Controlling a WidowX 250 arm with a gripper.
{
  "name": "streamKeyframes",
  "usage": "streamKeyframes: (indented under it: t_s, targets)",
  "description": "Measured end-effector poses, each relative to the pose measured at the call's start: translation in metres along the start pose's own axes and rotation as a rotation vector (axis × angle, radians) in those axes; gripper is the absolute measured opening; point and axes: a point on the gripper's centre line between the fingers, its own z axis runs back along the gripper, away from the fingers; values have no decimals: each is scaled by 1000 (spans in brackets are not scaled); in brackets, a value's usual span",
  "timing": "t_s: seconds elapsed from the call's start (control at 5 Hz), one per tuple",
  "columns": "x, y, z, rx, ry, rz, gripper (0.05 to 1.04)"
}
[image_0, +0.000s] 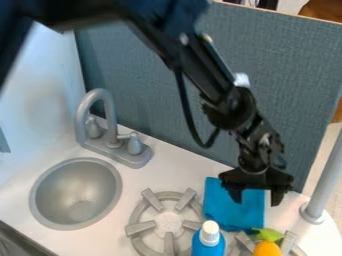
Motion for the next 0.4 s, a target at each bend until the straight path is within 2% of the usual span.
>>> streamKeyframes:
  t_s: [0.2,0.4]
  targets:
    - [6,1,-25,30,-4,-3,1000]
    - [9,1,-39,59,2,2,1000]
